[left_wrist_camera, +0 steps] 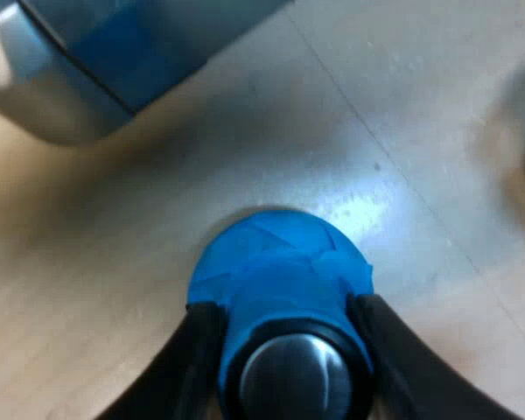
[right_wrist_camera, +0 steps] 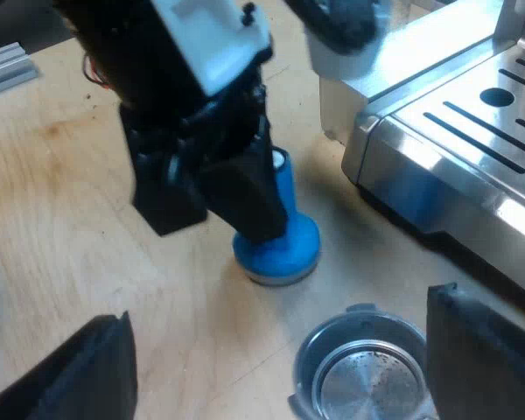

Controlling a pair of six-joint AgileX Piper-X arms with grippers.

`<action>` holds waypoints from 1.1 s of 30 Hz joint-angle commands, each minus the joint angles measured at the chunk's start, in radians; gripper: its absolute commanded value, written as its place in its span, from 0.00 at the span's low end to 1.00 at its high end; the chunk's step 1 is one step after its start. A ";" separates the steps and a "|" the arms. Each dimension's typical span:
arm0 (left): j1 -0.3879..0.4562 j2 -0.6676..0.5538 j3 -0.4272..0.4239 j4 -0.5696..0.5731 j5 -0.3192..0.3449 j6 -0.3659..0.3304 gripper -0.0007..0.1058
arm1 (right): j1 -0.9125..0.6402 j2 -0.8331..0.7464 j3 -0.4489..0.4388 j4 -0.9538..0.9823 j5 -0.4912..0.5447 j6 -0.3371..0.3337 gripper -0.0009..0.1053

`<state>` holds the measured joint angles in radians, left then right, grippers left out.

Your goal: Grind coffee beans and then tamp

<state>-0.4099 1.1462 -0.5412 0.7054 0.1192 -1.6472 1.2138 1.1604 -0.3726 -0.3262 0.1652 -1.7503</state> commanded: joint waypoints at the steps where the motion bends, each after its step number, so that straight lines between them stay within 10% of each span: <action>1: -0.003 -0.076 -0.005 0.021 -0.012 -0.004 0.01 | 0.002 -0.001 -0.001 -0.009 -0.005 -0.004 0.65; 17: -0.003 -0.495 -0.015 0.214 -0.012 -0.004 0.01 | 0.002 -0.001 -0.001 -0.009 -0.005 -0.004 0.65; 33: -0.017 -0.669 -0.035 0.372 0.044 -0.016 0.01 | 0.002 -0.083 -0.001 0.038 -0.005 -0.004 0.65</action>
<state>-0.4199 0.4849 -0.5600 1.0788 0.1572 -1.6492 1.2138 1.0929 -0.3726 -0.2951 0.1652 -1.7503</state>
